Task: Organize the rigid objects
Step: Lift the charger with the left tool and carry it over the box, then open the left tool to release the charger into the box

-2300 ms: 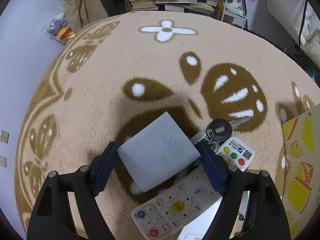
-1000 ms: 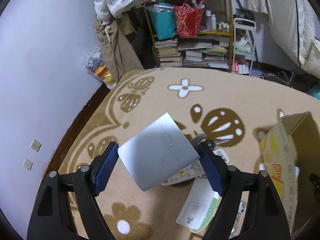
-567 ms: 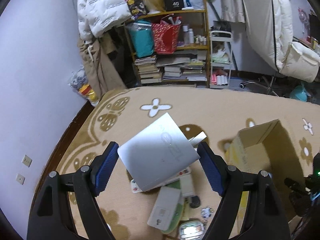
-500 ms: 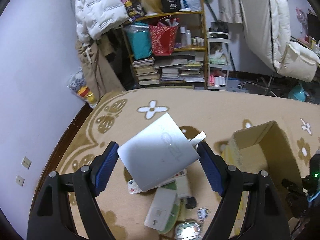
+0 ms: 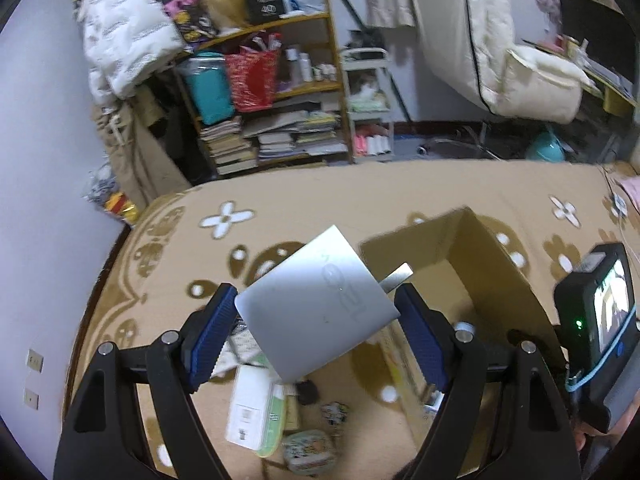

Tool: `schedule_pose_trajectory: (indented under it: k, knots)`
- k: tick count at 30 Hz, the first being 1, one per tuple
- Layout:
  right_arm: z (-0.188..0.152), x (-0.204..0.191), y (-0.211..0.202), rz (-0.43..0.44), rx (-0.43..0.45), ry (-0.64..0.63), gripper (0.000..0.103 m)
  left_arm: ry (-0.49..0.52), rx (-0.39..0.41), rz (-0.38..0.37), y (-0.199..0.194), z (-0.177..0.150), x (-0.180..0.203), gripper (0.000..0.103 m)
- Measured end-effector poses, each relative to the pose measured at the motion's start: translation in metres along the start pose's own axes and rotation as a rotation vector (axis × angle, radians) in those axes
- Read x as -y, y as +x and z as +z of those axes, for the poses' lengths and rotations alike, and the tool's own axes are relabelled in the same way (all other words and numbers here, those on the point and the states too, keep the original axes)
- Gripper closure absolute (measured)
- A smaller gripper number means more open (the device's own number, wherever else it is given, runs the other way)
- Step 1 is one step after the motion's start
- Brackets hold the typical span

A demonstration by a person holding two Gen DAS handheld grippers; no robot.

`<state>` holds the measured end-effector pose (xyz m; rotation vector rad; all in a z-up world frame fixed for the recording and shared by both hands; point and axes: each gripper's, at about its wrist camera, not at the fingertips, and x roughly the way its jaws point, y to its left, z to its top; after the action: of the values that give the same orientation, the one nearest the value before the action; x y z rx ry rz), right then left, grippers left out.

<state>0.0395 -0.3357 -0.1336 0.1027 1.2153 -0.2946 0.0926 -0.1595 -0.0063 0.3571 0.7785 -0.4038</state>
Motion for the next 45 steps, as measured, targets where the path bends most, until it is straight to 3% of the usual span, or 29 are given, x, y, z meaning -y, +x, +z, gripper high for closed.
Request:
schedule_pose_trajectory:
  k: [7,23,29,45]
  knots:
    - [0.001,0.000,0.001,0.004,-0.003,-0.001,0.094,0.060,-0.026,-0.086,0.015,-0.006,0.030,0.023]
    - [0.001,-0.001,0.003,0.006,-0.007,-0.002,0.095,0.066,-0.120,-0.153,0.049,-0.013,0.048,0.023]
    - [0.000,-0.001,0.005,0.010,-0.015,-0.003,0.095,0.080,-0.144,-0.135,0.059,-0.016,0.052,0.023]
    - [-0.002,-0.001,0.006,0.017,-0.017,0.003,0.095,0.131,-0.105,-0.156,0.054,-0.017,0.065,0.023]
